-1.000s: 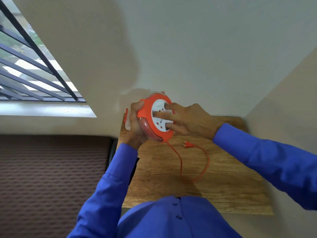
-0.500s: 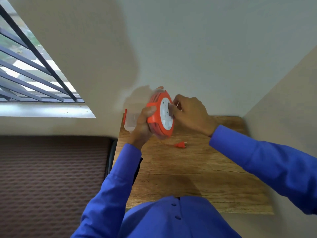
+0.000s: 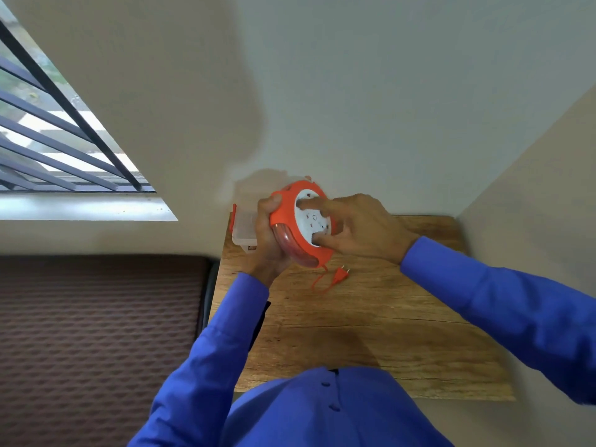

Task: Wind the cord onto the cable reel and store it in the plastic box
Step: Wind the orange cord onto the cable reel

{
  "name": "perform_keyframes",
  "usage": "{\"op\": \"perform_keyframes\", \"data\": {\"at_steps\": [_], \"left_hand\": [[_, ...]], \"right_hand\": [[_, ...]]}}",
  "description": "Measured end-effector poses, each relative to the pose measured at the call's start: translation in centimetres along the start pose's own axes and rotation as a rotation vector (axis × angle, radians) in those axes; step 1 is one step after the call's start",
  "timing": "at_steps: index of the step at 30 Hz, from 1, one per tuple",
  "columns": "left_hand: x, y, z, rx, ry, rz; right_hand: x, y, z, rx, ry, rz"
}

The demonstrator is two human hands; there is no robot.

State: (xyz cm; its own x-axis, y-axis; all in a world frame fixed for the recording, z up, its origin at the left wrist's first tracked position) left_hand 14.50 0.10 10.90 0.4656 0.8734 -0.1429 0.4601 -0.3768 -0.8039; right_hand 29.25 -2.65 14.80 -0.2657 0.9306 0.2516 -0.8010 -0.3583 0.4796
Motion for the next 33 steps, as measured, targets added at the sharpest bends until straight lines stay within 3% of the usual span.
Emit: {"op": "perform_keyframes", "data": {"at_steps": [4, 6, 9, 11, 14, 16, 19, 22, 27, 30, 33], "left_hand": [[1.0, 0.2, -0.1, 0.253, 0.053, -0.065], [1.9, 0.2, 0.3, 0.595, 0.103, -0.148], [1.7, 0.4, 0.6, 0.900, 0.168, -0.322], [1.5, 0.9, 0.8, 0.993, 0.183, -0.386], [1.5, 1.8, 1.3, 0.723, 0.135, -0.325], [1.2, 2.9, 1.9, 0.444, 0.055, -0.143], [1.0, 3.3, 1.7, 0.164, -0.008, -0.001], [1.2, 3.0, 2.0, -0.009, -0.055, 0.004], [0.8, 2.7, 1.8, -0.007, 0.004, 0.043], [0.7, 2.7, 1.2, 0.089, 0.038, 0.029], [1.0, 3.1, 1.5, 0.187, 0.005, 0.028]], "right_hand": [[0.7, -2.1, -2.2, 0.712, -0.103, -0.600], [0.3, -3.2, -4.0, 1.007, 0.016, -0.948], [-0.2, -3.9, -5.4, 1.204, 0.267, -1.109], [-0.4, -4.3, -5.7, 1.196, 0.334, -1.123], [-0.8, -4.5, -5.5, 1.009, 0.302, -1.056], [-0.4, -4.1, -4.5, 0.779, 0.147, -0.854], [0.3, -2.3, -2.2, 0.283, -0.067, -0.378], [-0.1, -0.9, -1.8, 0.123, 0.076, -0.115], [-0.8, -1.4, -2.1, 0.069, 0.251, -0.069], [-0.1, -2.2, -2.0, 0.145, 0.160, -0.234], [0.3, -3.2, -2.8, 0.528, 0.009, -0.459]]}}
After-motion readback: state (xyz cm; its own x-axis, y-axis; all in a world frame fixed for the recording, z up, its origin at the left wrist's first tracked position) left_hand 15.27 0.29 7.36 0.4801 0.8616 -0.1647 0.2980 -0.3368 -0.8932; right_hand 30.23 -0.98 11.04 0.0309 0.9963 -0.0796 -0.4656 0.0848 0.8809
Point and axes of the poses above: each hand's wrist, its own x-axis towards the middle knuckle, its own z-axis out of the back of the hand, y = z × x, the point moved 5 cm from there along x, towards the middle knuckle, and after that the axes turned 4 degrees about x, right-handed, at the moved point
